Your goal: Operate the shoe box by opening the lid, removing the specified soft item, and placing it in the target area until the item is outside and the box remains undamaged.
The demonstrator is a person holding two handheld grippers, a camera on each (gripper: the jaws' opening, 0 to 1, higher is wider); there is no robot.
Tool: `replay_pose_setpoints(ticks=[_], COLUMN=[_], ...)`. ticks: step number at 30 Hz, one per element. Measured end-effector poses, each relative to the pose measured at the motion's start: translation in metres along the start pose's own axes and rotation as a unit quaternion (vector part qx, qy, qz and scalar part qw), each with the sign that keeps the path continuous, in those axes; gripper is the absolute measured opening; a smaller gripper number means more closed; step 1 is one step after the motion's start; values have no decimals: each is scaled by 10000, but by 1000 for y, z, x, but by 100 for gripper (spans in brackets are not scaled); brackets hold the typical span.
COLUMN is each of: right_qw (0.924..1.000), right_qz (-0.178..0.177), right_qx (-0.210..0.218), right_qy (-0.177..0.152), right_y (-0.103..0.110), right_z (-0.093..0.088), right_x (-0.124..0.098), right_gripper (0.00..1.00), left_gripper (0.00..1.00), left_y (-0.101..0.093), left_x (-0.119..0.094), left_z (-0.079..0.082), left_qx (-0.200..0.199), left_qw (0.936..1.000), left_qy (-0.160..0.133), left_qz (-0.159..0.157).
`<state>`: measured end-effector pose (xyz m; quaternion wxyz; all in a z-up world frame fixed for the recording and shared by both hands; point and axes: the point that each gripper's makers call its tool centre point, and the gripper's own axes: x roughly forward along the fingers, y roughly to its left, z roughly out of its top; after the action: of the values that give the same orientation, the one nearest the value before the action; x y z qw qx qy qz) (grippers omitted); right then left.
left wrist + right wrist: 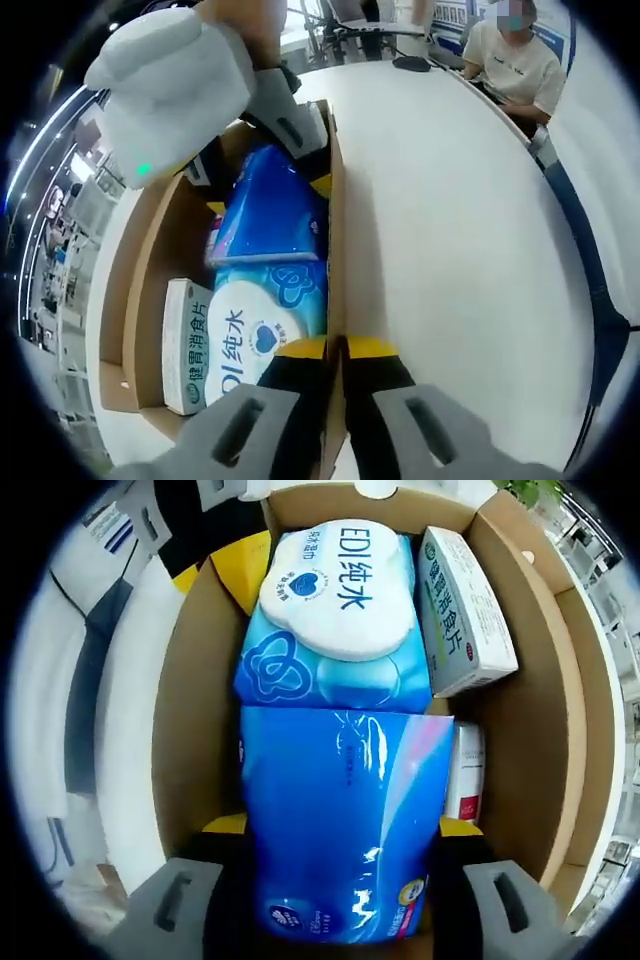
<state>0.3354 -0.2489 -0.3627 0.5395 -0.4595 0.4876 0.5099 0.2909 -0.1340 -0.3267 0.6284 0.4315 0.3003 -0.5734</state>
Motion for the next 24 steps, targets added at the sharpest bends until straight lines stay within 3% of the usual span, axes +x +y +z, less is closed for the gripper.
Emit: replay_pose_setpoints(ticks=[15, 24], right_qw=[9997, 9997], right_qz=[-71, -116], right_qx=[34, 36], right_qy=[250, 207], right_y=[-2, 0], right_z=[-1, -1], right_x=[-2, -5], right_gripper=[68, 66], left_gripper=[3, 3], left_y=[1, 0], left_x=[0, -1], left_z=[0, 0], left_qx=[-53, -75], left_qw=[10000, 10000], left_qy=[-5, -12], left_qz=[-16, -12])
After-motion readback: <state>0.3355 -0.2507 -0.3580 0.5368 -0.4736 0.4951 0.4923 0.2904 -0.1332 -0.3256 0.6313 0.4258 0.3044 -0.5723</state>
